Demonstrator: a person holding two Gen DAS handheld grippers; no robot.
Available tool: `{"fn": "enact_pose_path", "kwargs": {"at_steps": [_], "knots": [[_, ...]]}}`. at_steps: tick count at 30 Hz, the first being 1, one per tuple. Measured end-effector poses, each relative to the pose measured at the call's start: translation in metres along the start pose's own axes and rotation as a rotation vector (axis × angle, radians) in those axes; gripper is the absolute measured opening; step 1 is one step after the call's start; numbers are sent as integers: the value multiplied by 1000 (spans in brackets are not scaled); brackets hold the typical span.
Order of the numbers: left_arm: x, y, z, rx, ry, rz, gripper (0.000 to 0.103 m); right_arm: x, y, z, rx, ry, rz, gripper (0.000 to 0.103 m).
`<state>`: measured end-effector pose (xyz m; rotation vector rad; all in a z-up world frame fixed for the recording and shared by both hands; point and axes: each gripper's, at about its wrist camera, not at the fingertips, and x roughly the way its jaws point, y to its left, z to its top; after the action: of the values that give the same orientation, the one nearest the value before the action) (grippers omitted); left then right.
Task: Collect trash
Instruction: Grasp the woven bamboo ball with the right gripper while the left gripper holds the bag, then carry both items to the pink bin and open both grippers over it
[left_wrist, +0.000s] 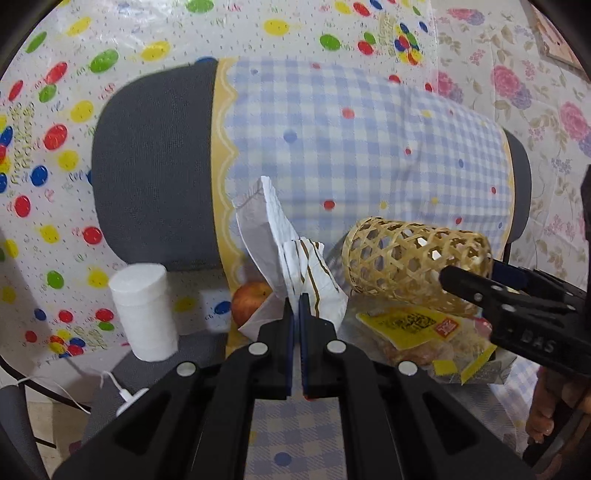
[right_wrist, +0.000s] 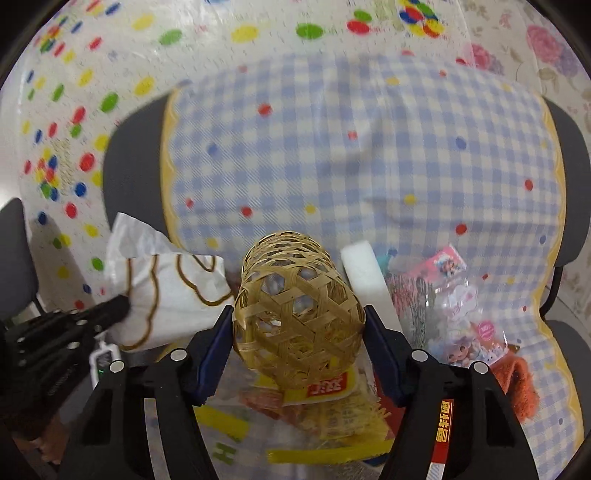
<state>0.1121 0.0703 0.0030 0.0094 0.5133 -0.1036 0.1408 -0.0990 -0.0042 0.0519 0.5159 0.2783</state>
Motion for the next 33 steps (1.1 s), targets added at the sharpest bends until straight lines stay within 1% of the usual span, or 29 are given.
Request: {"fn": "enact_pose_path", "kwargs": {"at_steps": [4,7,9,11,14,16,19,23,24,27,30,33], "knots": [[-24,-1,10,1,-45,-4,1,-43,2,7,7,-73,-29,68],[-42,-14,10,10,-62,-47,1,-79,-4,0,8,-99,-87,68],[-52,-28,9,27,-71,-80,1,-105,-15,-9,23,-110,-131,69],[-62,-47,5,50,-74,-125,1,-127,-26,-19,43,-121,-167,69],[-76,-76,-4,95,-81,-193,1,-171,-47,-40,84,-132,-245,69],[-86,-97,-12,122,-89,-251,1,-198,-60,-57,113,-129,-305,69],[-95,-122,-24,153,-81,-330,1,-238,-75,-82,157,-135,-398,69],[-109,-159,-48,216,-67,-453,1,-288,-87,-120,215,-136,-518,69],[-111,-165,-52,228,-63,-474,1,-298,-88,-127,229,-133,-543,69],[-120,-194,-70,277,-39,-564,1,-336,-93,-155,286,-135,-627,69],[-127,-212,-79,316,-35,-616,1,-358,-95,-171,303,-122,-686,69],[-136,-225,-84,336,-45,-651,1,-367,-95,-175,291,-118,-718,69]]}}
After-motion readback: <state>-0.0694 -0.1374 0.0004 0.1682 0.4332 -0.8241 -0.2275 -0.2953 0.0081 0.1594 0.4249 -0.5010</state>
